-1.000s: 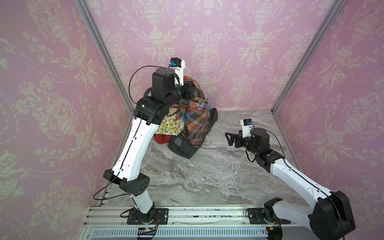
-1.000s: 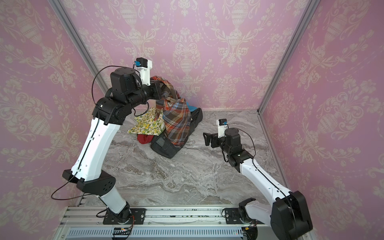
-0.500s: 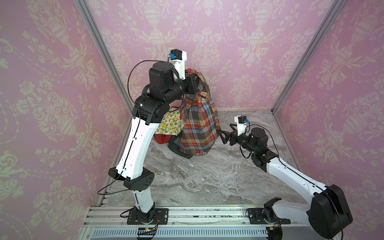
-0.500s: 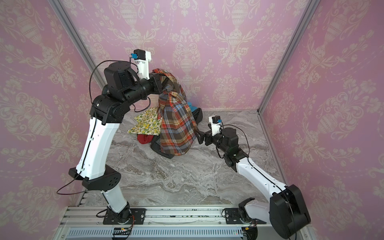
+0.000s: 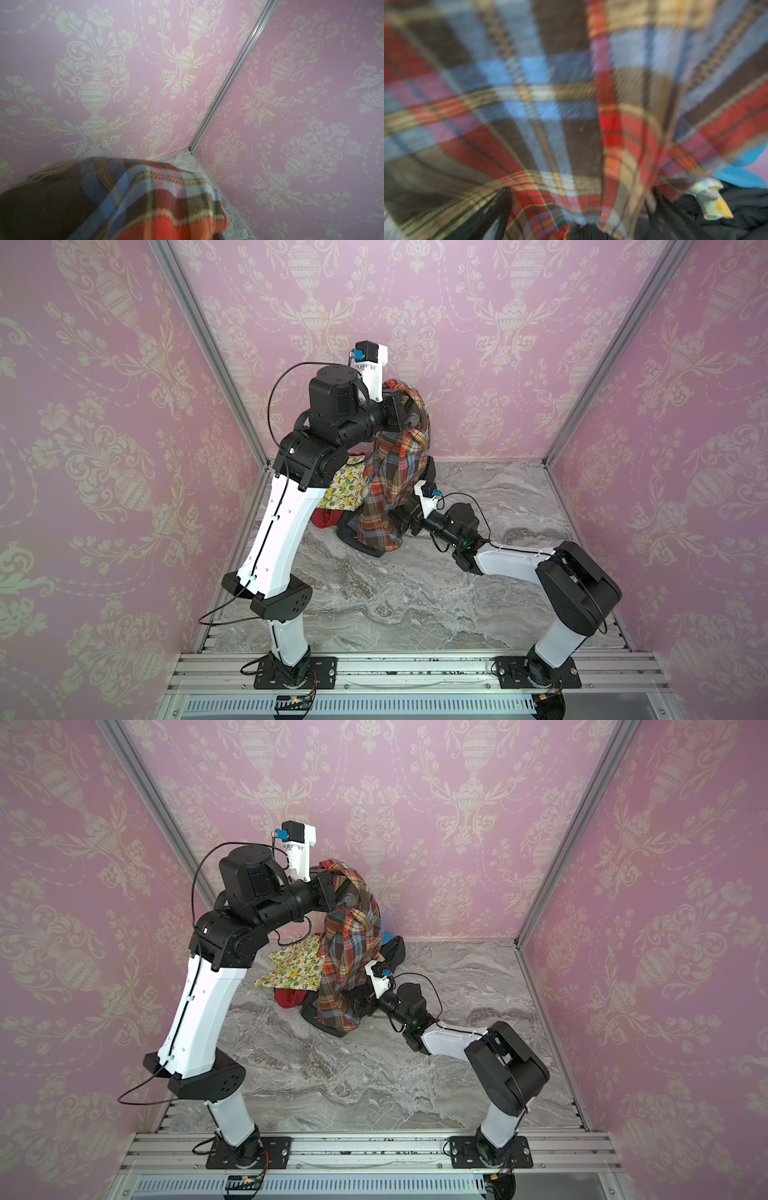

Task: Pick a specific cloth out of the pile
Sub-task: 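Bring the right gripper to the hanging plaid shirt and grasp it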

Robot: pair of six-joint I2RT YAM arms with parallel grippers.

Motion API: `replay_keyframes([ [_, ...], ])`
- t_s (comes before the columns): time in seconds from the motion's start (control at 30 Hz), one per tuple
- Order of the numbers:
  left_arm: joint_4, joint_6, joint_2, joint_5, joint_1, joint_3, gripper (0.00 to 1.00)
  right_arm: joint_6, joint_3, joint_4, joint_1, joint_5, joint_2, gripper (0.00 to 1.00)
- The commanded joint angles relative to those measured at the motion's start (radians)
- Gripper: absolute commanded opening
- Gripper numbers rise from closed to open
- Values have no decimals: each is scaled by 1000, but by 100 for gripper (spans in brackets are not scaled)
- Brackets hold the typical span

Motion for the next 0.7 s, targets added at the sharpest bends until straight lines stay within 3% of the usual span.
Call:
replay_keyframes([
  [0.0, 35, -18, 0, 52, -18, 32, 0, -50, 121, 194, -2, 167, 75, 100],
  [0.13, 2, -21, -29, 57, -23, -18, 0, -72, 249, 185, -8, 315, 166, 100],
  [0.3, 70, 2, -163, 4, -21, -255, 0, -48, 348, 186, -30, 391, 206, 99],
  [0.37, 88, 8, -211, -21, -10, -350, 0, -43, 355, 168, -40, 399, 192, 83],
  [0.4, 98, 0, -227, -18, 0, -386, 0, -35, 358, 160, -48, 393, 185, 69],
  [0.5, 122, -28, -279, 0, 43, -501, 0, 22, 371, 89, -83, 324, 145, 5],
  [0.53, 140, -39, -300, 2, 60, -549, 0, 34, 374, 57, -93, 318, 127, 0],
  [0.67, 195, -80, -384, 24, 135, -718, 0, 58, 378, -34, -124, 259, 69, 0],
])
